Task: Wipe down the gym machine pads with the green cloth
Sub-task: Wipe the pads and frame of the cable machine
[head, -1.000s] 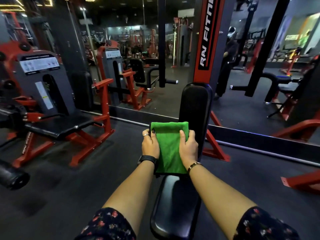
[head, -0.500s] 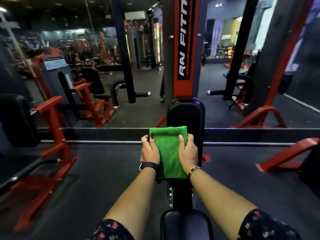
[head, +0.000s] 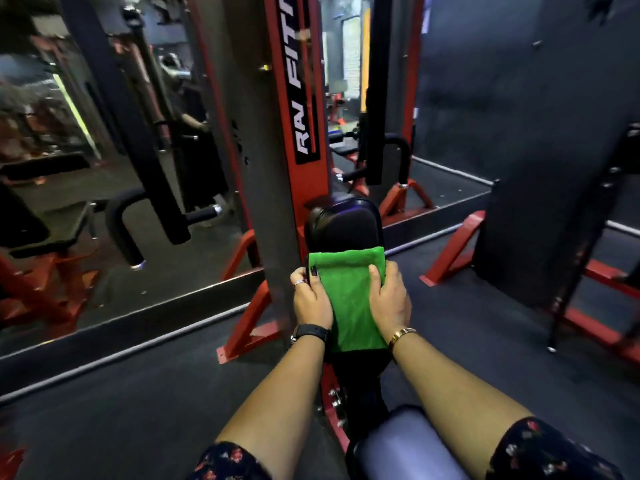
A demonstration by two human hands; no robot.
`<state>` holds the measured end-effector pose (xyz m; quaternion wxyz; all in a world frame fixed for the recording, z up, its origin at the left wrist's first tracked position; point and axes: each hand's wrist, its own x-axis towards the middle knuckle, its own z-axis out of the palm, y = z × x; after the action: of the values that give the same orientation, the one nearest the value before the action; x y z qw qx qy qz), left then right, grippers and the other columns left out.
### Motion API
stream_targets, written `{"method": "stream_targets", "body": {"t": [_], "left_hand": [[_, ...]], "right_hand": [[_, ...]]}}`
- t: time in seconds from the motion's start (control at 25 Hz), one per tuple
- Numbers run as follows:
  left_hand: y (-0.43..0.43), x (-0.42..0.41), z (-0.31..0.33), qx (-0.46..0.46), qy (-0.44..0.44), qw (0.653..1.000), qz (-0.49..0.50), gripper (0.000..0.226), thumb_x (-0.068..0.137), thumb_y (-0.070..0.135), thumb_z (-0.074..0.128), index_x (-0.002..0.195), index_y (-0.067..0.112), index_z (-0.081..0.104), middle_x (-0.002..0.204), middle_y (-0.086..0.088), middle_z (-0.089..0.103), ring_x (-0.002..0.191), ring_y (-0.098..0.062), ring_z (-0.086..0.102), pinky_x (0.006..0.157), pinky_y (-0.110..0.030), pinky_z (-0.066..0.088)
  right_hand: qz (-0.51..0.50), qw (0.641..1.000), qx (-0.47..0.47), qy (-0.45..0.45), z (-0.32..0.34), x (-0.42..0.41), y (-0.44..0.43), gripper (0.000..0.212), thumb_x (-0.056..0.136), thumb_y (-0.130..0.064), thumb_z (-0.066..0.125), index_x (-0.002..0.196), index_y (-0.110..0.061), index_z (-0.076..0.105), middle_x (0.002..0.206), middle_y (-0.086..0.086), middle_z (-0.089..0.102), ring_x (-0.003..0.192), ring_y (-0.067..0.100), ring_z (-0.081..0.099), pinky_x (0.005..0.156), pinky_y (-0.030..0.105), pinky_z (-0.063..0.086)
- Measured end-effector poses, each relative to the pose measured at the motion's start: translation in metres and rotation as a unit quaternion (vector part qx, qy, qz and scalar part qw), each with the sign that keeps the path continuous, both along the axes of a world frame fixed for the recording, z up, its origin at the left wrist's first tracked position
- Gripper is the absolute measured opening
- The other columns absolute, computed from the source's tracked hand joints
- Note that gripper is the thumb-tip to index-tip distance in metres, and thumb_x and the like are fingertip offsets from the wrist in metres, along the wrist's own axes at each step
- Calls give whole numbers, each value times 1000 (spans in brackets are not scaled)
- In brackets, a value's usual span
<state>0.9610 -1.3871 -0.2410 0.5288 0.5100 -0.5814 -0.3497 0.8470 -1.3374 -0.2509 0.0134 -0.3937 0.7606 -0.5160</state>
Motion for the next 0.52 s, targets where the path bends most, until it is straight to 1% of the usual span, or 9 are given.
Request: {"method": "stream_targets", "body": {"t": [0.08,0.16,0.28,0.32,0.4,0.48,0.52], "left_hand": [[-8,-2,7,-13,-10,1000,-26,24,98,19,41,117,4,45,99,-17,63,91,-35,59,68,-28,34],[-16,-5,14,-51,-54,994,-76,27,97,23,42,119,8,44,104,-16,64,93,-36,61,72,-32,40],[-26,-15,29,-124,-157,969,-145,31,95,34,46,120,15,47,109,-11,66,94,-35,62,74,-37,47],[-27,-18,36,-153,-187,959,-146,34,93,40,47,118,17,51,110,-7,66,94,-33,63,73,-37,48],[-33,-24,51,-256,-246,931,-91,39,84,51,47,104,21,63,104,0,65,88,-28,64,71,-36,50],[-54,-25,68,-353,-298,886,-37,36,77,53,49,86,25,70,97,4,64,83,-23,61,74,-36,46],[-69,-22,81,-366,-311,876,-47,33,77,52,49,83,27,70,99,5,63,85,-21,60,78,-35,44]], "right_hand": [[-40,998,-20,41,3,-4,-3,36,96,-40,40,99,-7,53,100,16,56,93,38,55,76,45,44],[-81,995,-34,48,0,-12,-4,34,94,-37,46,93,-4,55,95,17,53,90,38,53,78,46,44],[-136,990,-46,-15,-6,-23,-10,29,95,-27,51,90,2,55,96,21,52,89,40,53,79,45,42],[-146,987,-51,-39,-6,-25,-14,29,95,-25,51,90,3,54,98,23,52,90,41,53,78,45,42],[-141,981,-81,-105,3,-30,-28,27,96,-21,49,95,6,52,104,26,53,95,43,52,78,43,37],[-127,970,-122,-166,18,-34,-47,26,97,-16,46,100,9,51,108,30,54,99,43,52,79,40,31],[-121,967,-138,-179,24,-35,-56,26,97,-15,46,100,10,51,108,31,55,99,43,52,79,39,29]]}}
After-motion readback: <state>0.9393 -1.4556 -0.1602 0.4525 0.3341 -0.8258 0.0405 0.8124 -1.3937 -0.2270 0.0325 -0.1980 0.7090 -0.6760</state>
